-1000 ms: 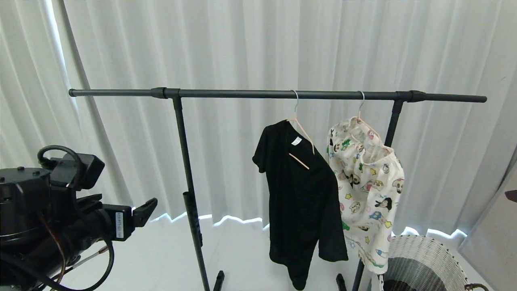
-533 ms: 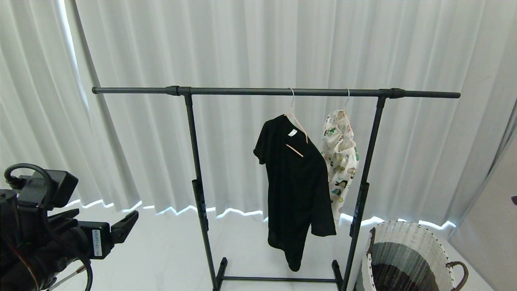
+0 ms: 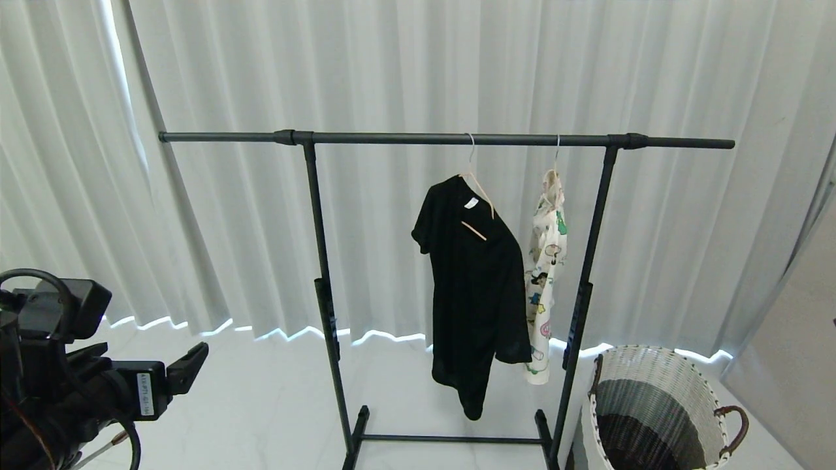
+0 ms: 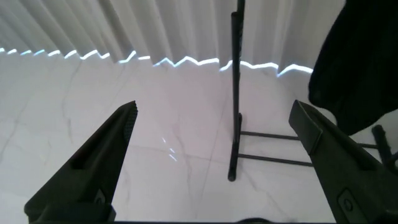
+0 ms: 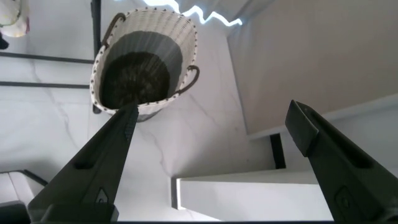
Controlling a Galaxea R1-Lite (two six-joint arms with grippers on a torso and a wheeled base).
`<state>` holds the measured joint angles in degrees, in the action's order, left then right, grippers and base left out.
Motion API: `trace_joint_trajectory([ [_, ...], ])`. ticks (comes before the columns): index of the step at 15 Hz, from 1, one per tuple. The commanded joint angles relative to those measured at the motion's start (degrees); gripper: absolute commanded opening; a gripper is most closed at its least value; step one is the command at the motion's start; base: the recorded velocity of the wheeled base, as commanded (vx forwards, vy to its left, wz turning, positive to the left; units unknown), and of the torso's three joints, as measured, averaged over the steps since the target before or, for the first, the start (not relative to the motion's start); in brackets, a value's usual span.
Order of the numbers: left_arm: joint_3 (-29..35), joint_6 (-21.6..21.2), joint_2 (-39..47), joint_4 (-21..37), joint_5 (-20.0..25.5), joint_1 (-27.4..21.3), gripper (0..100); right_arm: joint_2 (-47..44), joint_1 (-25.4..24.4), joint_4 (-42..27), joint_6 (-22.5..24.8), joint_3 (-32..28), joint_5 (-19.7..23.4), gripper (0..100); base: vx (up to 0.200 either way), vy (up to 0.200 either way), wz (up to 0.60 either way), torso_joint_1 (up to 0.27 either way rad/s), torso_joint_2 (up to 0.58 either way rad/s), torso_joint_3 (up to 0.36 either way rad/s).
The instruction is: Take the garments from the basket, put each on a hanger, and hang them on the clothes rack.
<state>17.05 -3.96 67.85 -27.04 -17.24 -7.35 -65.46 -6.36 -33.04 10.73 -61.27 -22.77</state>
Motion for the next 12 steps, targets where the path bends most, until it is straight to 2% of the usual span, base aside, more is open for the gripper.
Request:
trace_joint_trajectory([
  [1,-1.5,0.0,-1.5,0.0,-1.9,0.9,100,1.6,0.5,0.4,0.0,1.9,-0.2,100,0.000,0.000,0.00,-0.183,0.45,0.246],
  [4,-5.8,-0.1,-8.6,0.0,-5.7,1.9,100,6.4,0.6,0.8,-0.3,6.9,-0.5,100,0.000,0.000,0.00,-0.202,0.47,0.279],
  [5,-5.8,-0.1,-8.6,0.0,-5.7,1.9,100,6.4,0.6,0.8,-0.3,6.9,-0.5,100,0.000,0.000,0.00,-0.193,0.48,0.281],
  [6,-8.8,0.6,-13.4,0.1,-9.3,3.5,100,10.9,0.8,1.7,-0.4,9.9,-1.7,100,0.000,0.000,0.00,-0.188,0.48,0.286],
  [8,-10.0,0.6,-17.1,0.1,-10.2,4.8,100,14.8,1.8,2.0,-0.3,12.2,-2.3,100,0.000,0.000,0.00,-0.178,0.47,0.283],
  [10,-9.9,-0.3,-23.2,0.4,-11.5,9.8,100,23.3,5.1,2.0,-0.3,17.7,-2.5,100,0.000,0.000,0.00,-0.173,0.48,0.295],
  [12,-10.7,-1.8,-27.7,0.6,-12.0,12.1,100,28.6,7.9,2.1,-0.3,21.2,-2.6,100,0.000,0.000,0.00,-0.166,0.46,0.298],
])
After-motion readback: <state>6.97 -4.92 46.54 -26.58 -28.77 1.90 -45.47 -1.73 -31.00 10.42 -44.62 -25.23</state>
